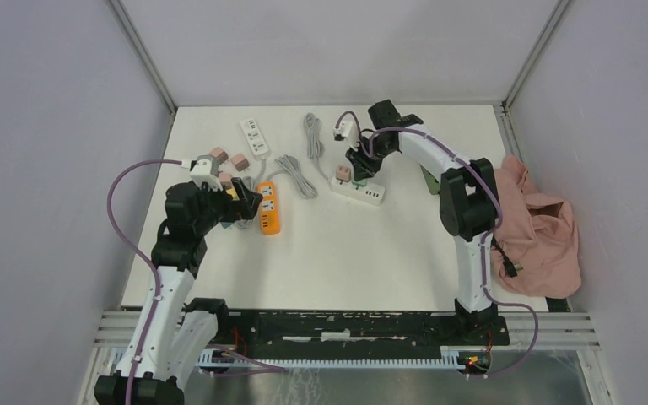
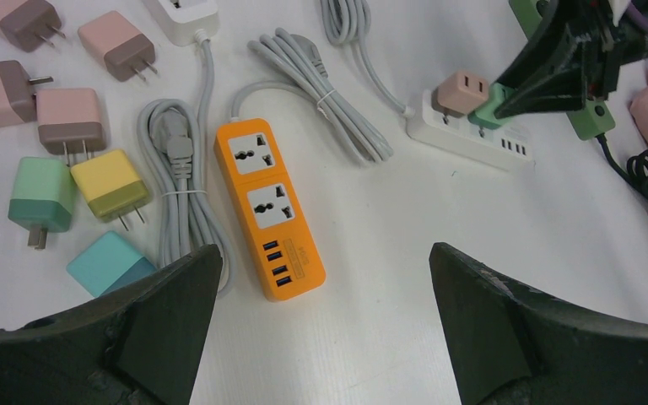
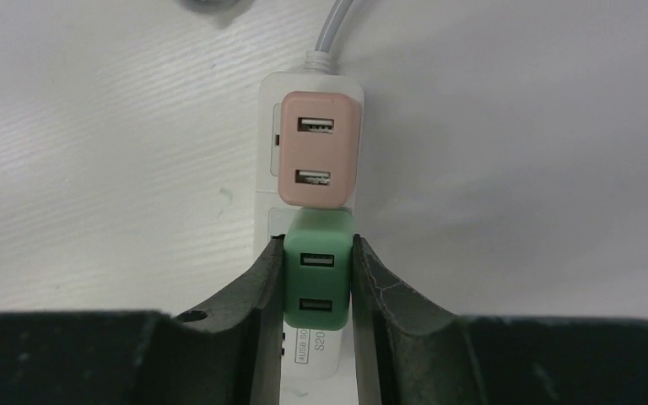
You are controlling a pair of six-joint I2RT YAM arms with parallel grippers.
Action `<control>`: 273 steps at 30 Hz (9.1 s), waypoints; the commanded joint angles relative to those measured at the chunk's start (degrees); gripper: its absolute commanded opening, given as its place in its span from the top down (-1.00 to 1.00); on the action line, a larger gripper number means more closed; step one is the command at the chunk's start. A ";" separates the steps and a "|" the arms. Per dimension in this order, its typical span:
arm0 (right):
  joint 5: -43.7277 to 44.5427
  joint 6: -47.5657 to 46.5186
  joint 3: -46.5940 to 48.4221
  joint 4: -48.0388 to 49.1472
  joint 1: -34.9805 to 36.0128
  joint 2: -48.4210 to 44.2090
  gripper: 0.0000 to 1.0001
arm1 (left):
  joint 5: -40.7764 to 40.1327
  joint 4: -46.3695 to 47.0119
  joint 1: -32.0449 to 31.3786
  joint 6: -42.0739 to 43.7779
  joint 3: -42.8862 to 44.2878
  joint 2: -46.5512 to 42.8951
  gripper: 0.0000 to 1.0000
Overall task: Pull the plug off the socket
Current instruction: Move the socket to the center of the board, then remove the plug from the socket.
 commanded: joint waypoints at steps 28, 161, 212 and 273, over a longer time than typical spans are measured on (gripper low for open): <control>-6.50 -24.29 -42.93 -7.30 1.29 -33.50 -0.07 | 18.78 22.20 -20.49 -16.65 -1.05 -3.66 -0.99; -12.86 -20.39 -56.38 10.56 4.06 -42.66 0.99 | 12.30 64.74 -49.03 24.21 -0.29 60.42 0.94; -10.30 -28.19 -53.84 0.11 -2.05 -42.83 1.00 | 10.08 66.11 -48.80 23.88 -4.73 62.40 0.94; -43.68 35.77 -52.09 14.05 -12.37 -50.87 0.93 | -19.91 53.44 -48.71 -24.90 -25.51 -2.91 -0.99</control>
